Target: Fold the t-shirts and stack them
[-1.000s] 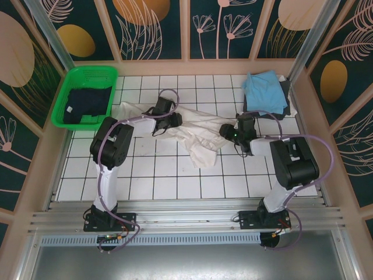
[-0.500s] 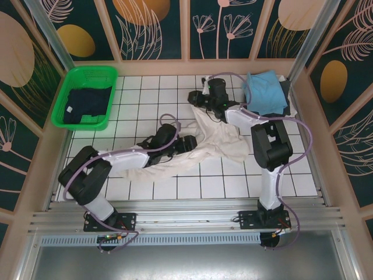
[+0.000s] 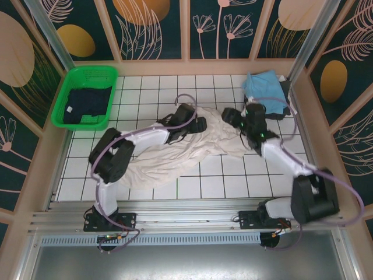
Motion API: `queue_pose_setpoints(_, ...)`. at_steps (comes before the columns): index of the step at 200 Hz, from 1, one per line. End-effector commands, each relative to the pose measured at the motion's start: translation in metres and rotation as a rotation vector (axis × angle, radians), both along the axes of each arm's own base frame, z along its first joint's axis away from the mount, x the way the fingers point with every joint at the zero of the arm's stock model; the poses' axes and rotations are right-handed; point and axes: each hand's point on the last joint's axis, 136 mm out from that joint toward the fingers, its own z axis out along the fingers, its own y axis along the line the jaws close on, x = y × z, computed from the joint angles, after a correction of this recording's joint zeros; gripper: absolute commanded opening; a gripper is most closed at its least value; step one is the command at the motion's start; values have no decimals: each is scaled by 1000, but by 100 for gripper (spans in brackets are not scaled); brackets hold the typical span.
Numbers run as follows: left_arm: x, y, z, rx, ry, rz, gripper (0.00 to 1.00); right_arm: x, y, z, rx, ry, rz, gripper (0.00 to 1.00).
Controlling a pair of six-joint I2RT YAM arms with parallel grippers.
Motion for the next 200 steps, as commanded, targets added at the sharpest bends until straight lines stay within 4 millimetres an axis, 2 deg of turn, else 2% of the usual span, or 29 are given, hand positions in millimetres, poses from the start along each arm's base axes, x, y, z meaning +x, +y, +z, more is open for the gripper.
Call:
queue_pose_setpoints(1, 24, -6, -29, 166, 16, -83, 89, -44, 5, -26, 40, -19, -36, 68)
queue_pose_setpoints(9, 36, -12, -38, 193, 26, -96, 87, -62, 16, -31, 66, -34, -6, 68)
queue_pose_setpoints(17, 46, -18, -45, 205, 48, -114, 81, -78, 31, -34, 85, -58, 40, 68)
queue_pose_setpoints(37, 66, -20, -60, 183, 90, -129, 59, -113, 72, -39, 105, -120, 150, 69)
queue_pose_setpoints(45, 71, -18, -61, 151, 96, -137, 51, -121, 90, -42, 106, -127, 210, 71)
queue_pose_setpoints(56, 76, -14, -59, 85, 112, -144, 33, -126, 116, -52, 70, -94, 284, 73)
queue_pose_setpoints(64, 82, -6, -53, 29, 119, -135, 21, -127, 132, -67, 7, -55, 314, 75)
queue_pose_setpoints(75, 89, 9, -41, -22, 112, -110, 11, -126, 154, -83, -81, -20, 345, 77)
queue_pose_setpoints(88, 96, 35, -23, -15, 81, -55, 5, -119, 175, -102, -188, 27, 361, 78)
queue_pose_setpoints(108, 97, 81, 3, -5, 40, 25, 0, -105, 193, -131, -318, 97, 359, 77)
queue_pose_setpoints(125, 91, 118, 23, -18, 9, 83, 0, -93, 194, -152, -424, 132, 335, 67)
queue_pose_setpoints(147, 73, 162, 33, -2, -5, 159, 0, -73, 179, -170, -499, 186, 296, 35)
queue_pose_setpoints(164, 58, 193, 40, 26, -25, 227, 0, -54, 157, -175, -539, 214, 264, 21)
queue_pose_setpoints(182, 43, 219, 46, 57, -40, 286, 0, -27, 127, -170, -573, 214, 222, 13)
queue_pose_setpoints(186, 40, 223, 55, 58, -61, 298, 0, -21, 126, -168, -574, 208, 232, 13)
queue_pose_setpoints(200, 28, 235, 61, 87, -77, 333, 0, 5, 117, -153, -563, 172, 265, 15)
